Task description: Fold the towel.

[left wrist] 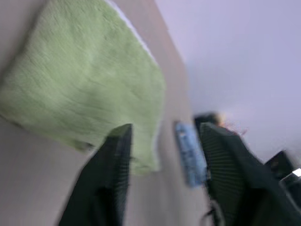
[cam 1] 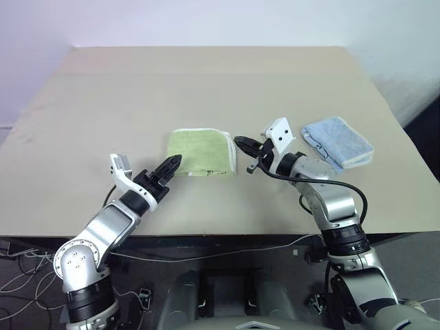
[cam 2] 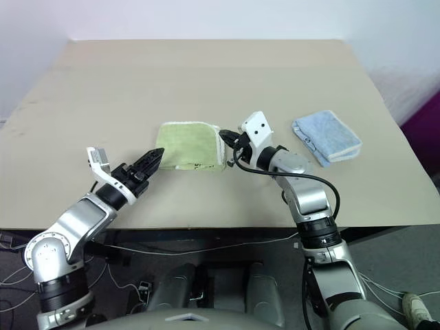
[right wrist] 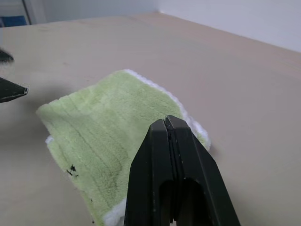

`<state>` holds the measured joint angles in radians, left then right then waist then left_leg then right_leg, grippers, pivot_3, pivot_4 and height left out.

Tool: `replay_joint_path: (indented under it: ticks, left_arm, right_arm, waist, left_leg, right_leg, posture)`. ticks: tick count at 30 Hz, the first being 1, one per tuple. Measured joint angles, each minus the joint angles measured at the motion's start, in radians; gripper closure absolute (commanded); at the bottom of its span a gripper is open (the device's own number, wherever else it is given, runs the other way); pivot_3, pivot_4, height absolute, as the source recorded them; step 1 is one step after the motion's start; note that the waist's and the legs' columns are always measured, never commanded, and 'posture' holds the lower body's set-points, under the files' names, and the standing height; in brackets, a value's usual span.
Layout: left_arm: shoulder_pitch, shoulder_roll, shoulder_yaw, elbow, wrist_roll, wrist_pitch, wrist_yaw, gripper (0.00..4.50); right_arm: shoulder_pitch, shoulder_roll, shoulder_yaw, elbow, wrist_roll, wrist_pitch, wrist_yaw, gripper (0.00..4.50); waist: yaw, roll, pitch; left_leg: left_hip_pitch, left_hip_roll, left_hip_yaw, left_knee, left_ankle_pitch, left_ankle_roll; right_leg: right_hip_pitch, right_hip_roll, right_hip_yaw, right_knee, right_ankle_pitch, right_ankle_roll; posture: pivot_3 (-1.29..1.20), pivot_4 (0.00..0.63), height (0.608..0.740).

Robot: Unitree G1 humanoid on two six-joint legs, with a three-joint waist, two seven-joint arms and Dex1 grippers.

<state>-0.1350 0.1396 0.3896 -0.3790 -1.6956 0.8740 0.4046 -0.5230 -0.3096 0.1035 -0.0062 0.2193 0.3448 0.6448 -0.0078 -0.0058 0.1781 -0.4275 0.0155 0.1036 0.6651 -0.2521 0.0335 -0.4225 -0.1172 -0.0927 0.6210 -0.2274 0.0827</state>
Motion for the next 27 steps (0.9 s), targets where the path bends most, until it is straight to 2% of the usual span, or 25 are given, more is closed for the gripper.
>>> replay_joint_path:
  ticks: [3, 9, 15, 19, 22, 27]
  left_arm:
    - [-0.004, -0.027, -0.055, 0.007, -0.059, -0.077, 0.119, 0.07]
    - [-0.016, -0.071, -0.164, 0.093, -0.077, -0.151, 0.291, 0.03]
    - [-0.031, -0.050, -0.179, 0.102, -0.119, -0.190, 0.338, 0.03]
    - [-0.089, -0.062, -0.183, 0.173, -0.105, -0.209, 0.319, 0.03]
    - [-0.171, -0.069, -0.179, 0.273, -0.044, -0.240, 0.276, 0.63]
    - [-0.251, -0.074, -0.161, 0.361, 0.037, -0.275, 0.222, 2.38]
  right_arm:
    - [-0.015, 0.000, 0.000, 0.009, 0.000, -0.001, 0.003, 4.50]
    - [-0.029, 0.006, 0.000, 0.009, 0.000, -0.001, 0.008, 4.50]
    - [-0.028, -0.003, -0.002, 0.009, 0.000, -0.001, 0.008, 4.50]
    - [-0.023, -0.006, -0.009, 0.007, 0.000, -0.001, 0.004, 4.50]
    - [-0.021, -0.002, -0.008, 0.003, 0.000, -0.001, 0.000, 4.50]
    - [-0.017, -0.004, -0.012, -0.001, 0.000, 0.000, -0.010, 4.50]
  waist:
    - [-0.001, 0.000, 0.000]
    - [0.000, 0.000, 0.000]
    - [0.000, 0.000, 0.000]
    - [0.017, 0.000, -0.001]
    - [0.024, 0.000, -0.001]
    - [0.020, 0.000, 0.000]
  left_leg:
    - [0.000, 0.000, 0.000, 0.000, 0.000, 0.000]
    - [0.000, 0.000, 0.000, 0.000, 0.000, 0.000]
    - [0.000, 0.000, 0.001, 0.000, 0.000, 0.000]
    - [0.002, 0.000, 0.000, 0.001, -0.002, 0.003]
    - [0.002, 0.000, 0.000, 0.002, 0.000, 0.005]
    - [0.000, 0.000, 0.000, 0.001, 0.000, 0.005]
  right_leg:
    - [0.000, 0.001, 0.000, 0.000, 0.000, 0.000]
    - [0.000, 0.004, -0.001, -0.001, 0.000, 0.000]
    - [0.001, 0.005, -0.001, -0.001, 0.000, 0.000]
    - [0.003, 0.005, -0.002, -0.001, 0.000, -0.001]
    - [0.004, 0.005, -0.003, -0.003, -0.001, -0.004]
    - [0.003, 0.005, -0.003, -0.004, 0.001, -0.001]
  posture:
    - [0.00, 0.150, 0.740]
    - [0.00, 0.150, 0.740]
    - [0.00, 0.150, 0.740]
    - [0.00, 0.150, 0.740]
    - [0.00, 0.150, 0.740]
    - [0.00, 0.150, 0.740]
